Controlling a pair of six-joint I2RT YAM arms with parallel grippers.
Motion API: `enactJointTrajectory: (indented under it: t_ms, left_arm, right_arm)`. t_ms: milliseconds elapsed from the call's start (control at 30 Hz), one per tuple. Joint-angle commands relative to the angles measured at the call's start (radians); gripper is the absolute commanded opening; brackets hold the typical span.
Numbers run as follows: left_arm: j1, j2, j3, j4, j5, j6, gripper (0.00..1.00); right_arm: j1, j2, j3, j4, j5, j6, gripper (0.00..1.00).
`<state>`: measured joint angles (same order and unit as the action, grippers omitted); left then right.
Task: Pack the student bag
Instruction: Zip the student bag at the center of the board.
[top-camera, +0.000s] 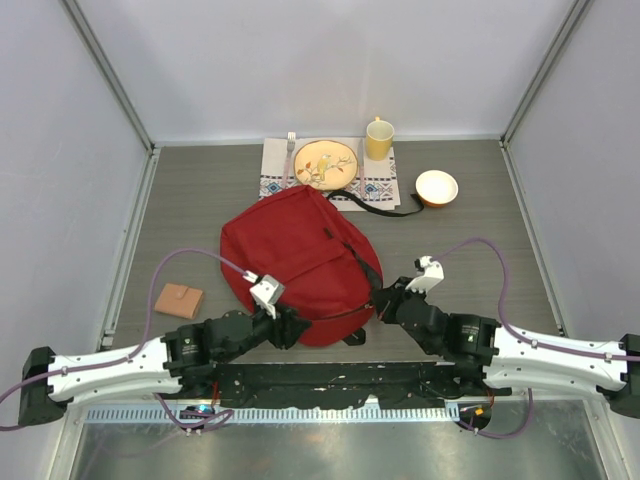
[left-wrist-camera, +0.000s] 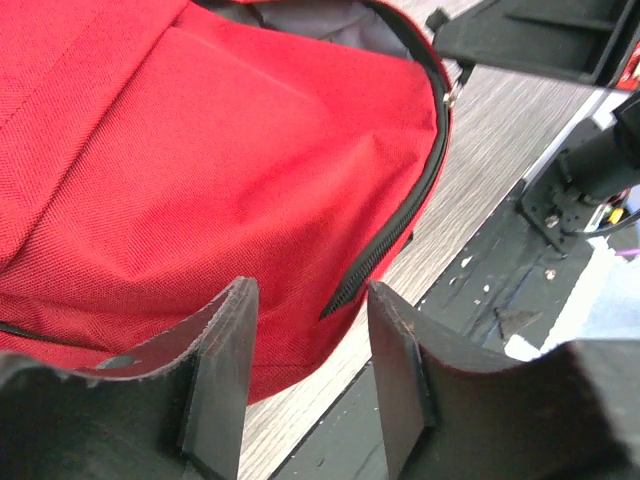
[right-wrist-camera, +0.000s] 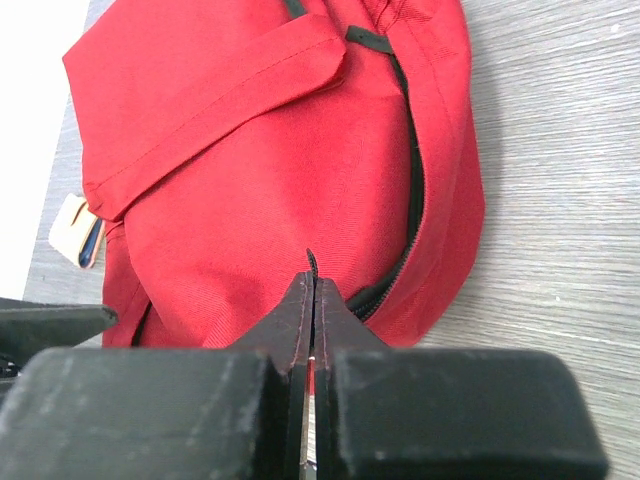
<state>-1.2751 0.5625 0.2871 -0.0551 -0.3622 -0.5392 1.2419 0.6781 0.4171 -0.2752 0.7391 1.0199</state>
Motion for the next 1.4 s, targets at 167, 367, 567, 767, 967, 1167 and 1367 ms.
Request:
enactJointTrajectory:
  t_ms: [167, 367, 567, 767, 967, 1167, 1367]
  left_arm:
    - [0.002, 0.128, 0.176, 0.032, 0.035, 0.088, 0.6]
    - [0.0, 0.413, 0.291, 0.119, 0.153, 0.151, 0.62]
    - [-0.036, 0.621, 0.348, 0.211, 0.195, 0.179, 0.62]
    - [-0.062, 0.744, 0.389, 0.267, 0.161, 0.185, 0.61]
    - [-0.082, 0.838, 0.431, 0.25, 0.088, 0.168, 0.23]
    - [-0.105, 0.817, 0.403, 0.206, 0.078, 0.125, 0.0]
    - [-0.187, 0.739, 0.279, 0.172, 0.016, 0.023, 0.0]
  right_arm:
    - [-0.005, 0.092, 0.029, 0.191, -0.066, -0.084, 0.01]
    - [-0.004, 0.089, 0.031, 0.182, -0.06, -0.077, 0.01]
    - [-0.004, 0.022, 0.02, 0.108, -0.02, -0.058, 0.01]
    - [-0.004, -0.032, 0.002, 0.079, -0.009, -0.04, 0.01]
    - [-0.004, -0.041, -0.003, 0.062, 0.002, -0.03, 0.01]
    - [-0.004, -0.049, 0.003, 0.015, 0.048, -0.012, 0.01]
    - [-0.01, -0.052, 0.028, -0.027, 0.117, -0.006, 0.01]
